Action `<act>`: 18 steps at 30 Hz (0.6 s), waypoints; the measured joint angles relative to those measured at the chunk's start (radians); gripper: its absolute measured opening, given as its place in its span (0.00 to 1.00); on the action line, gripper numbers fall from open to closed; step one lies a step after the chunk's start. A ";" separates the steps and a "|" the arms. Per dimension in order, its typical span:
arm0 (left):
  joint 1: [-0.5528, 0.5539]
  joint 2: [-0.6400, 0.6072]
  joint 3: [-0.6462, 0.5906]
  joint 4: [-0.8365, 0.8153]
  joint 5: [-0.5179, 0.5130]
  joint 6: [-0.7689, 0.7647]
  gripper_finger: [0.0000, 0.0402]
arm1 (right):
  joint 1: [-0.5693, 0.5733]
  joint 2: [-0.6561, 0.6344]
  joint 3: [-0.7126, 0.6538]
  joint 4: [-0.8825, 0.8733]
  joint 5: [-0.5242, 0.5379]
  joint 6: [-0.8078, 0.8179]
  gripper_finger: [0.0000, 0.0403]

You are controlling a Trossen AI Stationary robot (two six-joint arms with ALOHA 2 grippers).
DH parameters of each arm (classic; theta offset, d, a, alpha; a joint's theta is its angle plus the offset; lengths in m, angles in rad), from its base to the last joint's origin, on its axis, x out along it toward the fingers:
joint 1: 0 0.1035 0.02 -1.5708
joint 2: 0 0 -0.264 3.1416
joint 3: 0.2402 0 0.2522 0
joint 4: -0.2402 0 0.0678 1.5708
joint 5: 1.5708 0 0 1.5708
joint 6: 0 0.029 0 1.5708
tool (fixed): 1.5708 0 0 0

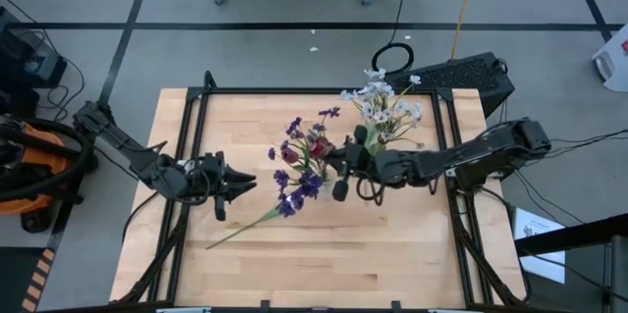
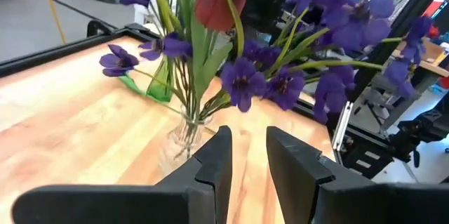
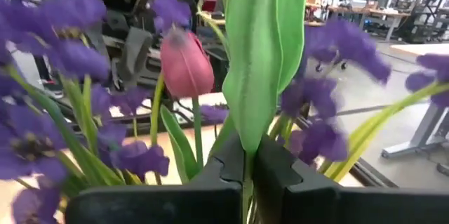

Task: Sort flowers into vase by color
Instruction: Put the red tulip into the transparent vase

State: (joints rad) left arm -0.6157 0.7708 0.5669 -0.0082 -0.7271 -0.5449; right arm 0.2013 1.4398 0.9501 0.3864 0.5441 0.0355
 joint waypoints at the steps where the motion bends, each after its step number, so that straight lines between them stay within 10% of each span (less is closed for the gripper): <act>1: 0.000 0.000 -0.001 -0.001 0.004 0.000 0.24 | 0.000 0.013 0.000 0.002 0.000 0.009 0.01; 18: 0.000 0.001 -0.001 -0.003 0.017 0.000 0.24 | 0.020 0.024 0.000 -0.277 -0.001 0.287 0.24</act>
State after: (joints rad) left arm -0.6159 0.7723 0.5663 -0.0110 -0.7098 -0.5446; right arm 0.2217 1.4638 0.9501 0.1097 0.5434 0.3227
